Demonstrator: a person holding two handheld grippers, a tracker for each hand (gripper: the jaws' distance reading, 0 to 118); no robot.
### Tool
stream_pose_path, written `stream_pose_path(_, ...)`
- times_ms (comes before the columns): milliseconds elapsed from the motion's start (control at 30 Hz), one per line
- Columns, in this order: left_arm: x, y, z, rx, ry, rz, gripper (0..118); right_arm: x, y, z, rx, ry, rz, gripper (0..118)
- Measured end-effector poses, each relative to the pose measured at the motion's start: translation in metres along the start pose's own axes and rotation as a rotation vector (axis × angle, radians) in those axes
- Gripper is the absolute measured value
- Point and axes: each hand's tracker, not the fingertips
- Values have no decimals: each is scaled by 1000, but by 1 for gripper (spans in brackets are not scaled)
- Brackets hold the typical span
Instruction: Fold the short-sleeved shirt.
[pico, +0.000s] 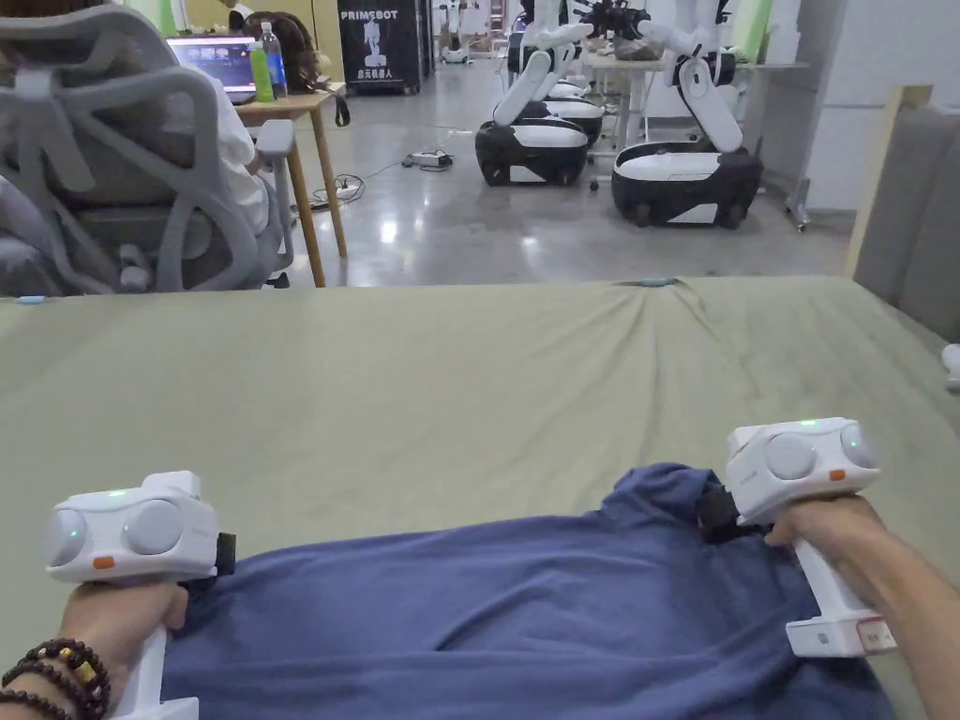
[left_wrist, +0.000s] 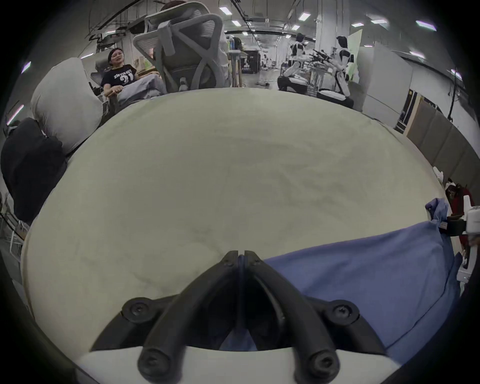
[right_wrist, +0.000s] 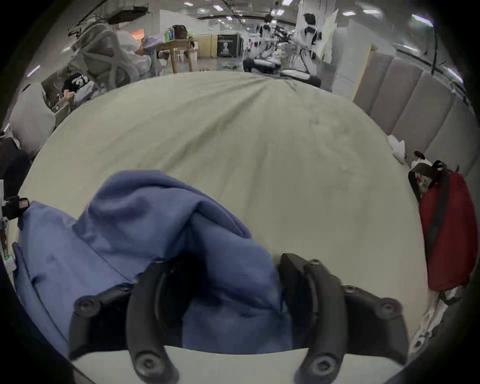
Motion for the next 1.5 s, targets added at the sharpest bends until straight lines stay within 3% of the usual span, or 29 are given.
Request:
stream_pose_path(33,-1,1,3,0,2,4,1,2,0,13,43,23,-9,4)
stream_pose_path(100,-3,2,14,9,-2,17,1,6,-1,28,108,80,-8,3)
stream_pose_path(300,-16,-6,85,118,-61,55,1,5,-22,107,217,64,27,3)
stream_pose_path(567,-48,-97,177,187,-78,9,2,10,-150,209,258,65,102,3)
stream_pose_path(700,-47,-149,177,124,-62,-33,2,17,-195,189,153,95,123,4)
stream_pose_path(800,-39,-176,160,41,-54,-45,1,7,-218,159,49,45,218,4)
stream_pose_path(1033,-32,-194,150,58,-13,-69,2,-3,-229,160,53,20,159,5)
stream_pose_path(1067,-31,-194,154,56,-11,-60,9,-4,-229,161,56,12,164,14)
stream_pose_path(1100,-32,-192,157,56,-12,-48,19,-6,-231,166,69,6,161,31)
stream_pose_path(1133,-34,-190,159,54,-16,-41,34,-3,-231,165,90,8,155,62)
stream_pose_path(1167,-36,-188,163,54,-25,-37,67,-1,-232,170,117,28,141,102)
stream_pose_path(1200,-37,-187,171,66,-31,-34,91,-1,-233,179,151,38,109,118)
stream_pose_path(1233,-38,-185,177,89,-33,-34,106,-1,-235,187,170,36,84,118)
stream_pose_path(1333,-38,-178,198,186,-40,-68,118,-7,-237,215,269,69,43,112)
stream_pose_path(1400,-36,-170,202,200,0,-91,104,-15,-235,226,275,41,19,113)
stream_pose_path(1433,-34,-167,204,211,12,-102,89,-20,-233,228,278,26,20,110)
stream_pose_path(1467,-32,-165,205,217,22,-101,62,-23,-231,229,292,15,16,92)
stream_pose_path(1500,-31,-164,207,224,28,-94,33,-27,-230,231,312,8,19,63)
